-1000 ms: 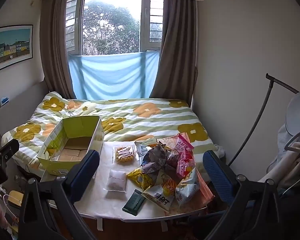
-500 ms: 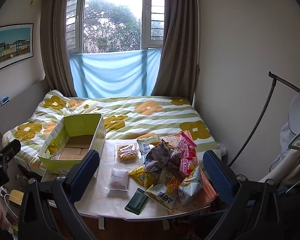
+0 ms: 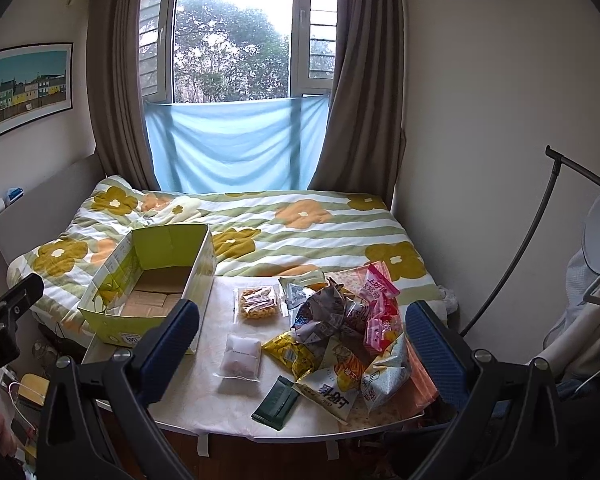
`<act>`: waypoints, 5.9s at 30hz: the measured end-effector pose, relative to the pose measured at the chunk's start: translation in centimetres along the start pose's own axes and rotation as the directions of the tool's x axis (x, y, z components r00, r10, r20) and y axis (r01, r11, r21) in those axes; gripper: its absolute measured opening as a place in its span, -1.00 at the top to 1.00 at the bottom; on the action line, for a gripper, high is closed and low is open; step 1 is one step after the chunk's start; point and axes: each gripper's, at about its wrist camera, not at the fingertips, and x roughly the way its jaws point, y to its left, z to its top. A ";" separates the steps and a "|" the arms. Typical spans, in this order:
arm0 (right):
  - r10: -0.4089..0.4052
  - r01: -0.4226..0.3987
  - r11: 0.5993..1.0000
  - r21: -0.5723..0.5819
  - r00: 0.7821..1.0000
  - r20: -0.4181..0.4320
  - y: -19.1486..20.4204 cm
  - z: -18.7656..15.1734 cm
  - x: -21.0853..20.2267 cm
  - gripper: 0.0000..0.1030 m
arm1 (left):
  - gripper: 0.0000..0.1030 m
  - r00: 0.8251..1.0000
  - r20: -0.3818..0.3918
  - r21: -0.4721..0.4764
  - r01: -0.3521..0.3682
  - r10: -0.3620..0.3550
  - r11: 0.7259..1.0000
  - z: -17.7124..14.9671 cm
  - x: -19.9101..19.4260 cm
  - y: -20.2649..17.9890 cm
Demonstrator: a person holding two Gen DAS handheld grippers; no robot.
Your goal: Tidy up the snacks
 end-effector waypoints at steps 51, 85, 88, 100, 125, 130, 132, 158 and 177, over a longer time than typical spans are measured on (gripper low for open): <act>0.002 -0.002 1.000 0.007 1.000 -0.020 0.1 -0.8 0.7 -1.00 | -0.99 1.000 -0.010 0.004 0.011 -0.011 1.000 0.3 1.0 -0.4; 0.046 0.067 0.962 0.264 0.915 -0.402 -15.0 -6.9 14.7 -1.00 | -0.99 0.905 -0.301 0.181 0.365 -0.302 0.913 -1.7 16.7 -20.9; 0.046 0.120 0.935 0.335 0.892 -0.450 -15.7 -8.3 17.0 -0.99 | -0.99 0.873 -0.361 0.230 0.425 -0.328 0.876 -2.7 19.8 -23.2; 0.050 0.287 0.823 0.490 0.823 -0.565 -17.0 -12.0 22.8 -0.89 | -0.95 0.786 -0.495 0.368 0.576 -0.371 0.730 -6.1 28.4 -28.7; 0.051 0.363 0.772 0.521 0.783 -0.620 -16.5 -12.6 24.7 -0.04 | 0.07 0.708 -0.596 0.340 0.650 -0.379 0.680 -6.4 31.9 -29.4; 0.046 0.344 0.780 0.523 0.802 -0.595 -16.7 -12.1 23.7 -0.01 | 0.08 0.725 -0.574 0.342 0.635 -0.382 0.692 -6.0 30.2 -29.0; 0.044 0.337 0.785 0.520 0.807 -0.588 -16.8 -11.8 23.1 -0.01 | 0.08 0.733 -0.563 0.339 0.626 -0.382 0.703 -5.7 29.5 -28.7; 0.169 -0.096 0.973 0.212 0.917 -0.361 -10.0 2.7 18.2 -0.02 | 0.08 0.926 -0.252 0.137 0.320 -0.279 0.937 5.3 18.5 -14.0; 0.397 -0.370 0.918 0.146 0.834 -0.384 12.9 7.0 28.9 -0.02 | 0.08 0.907 -0.392 0.001 0.165 -0.151 0.986 4.7 29.4 10.1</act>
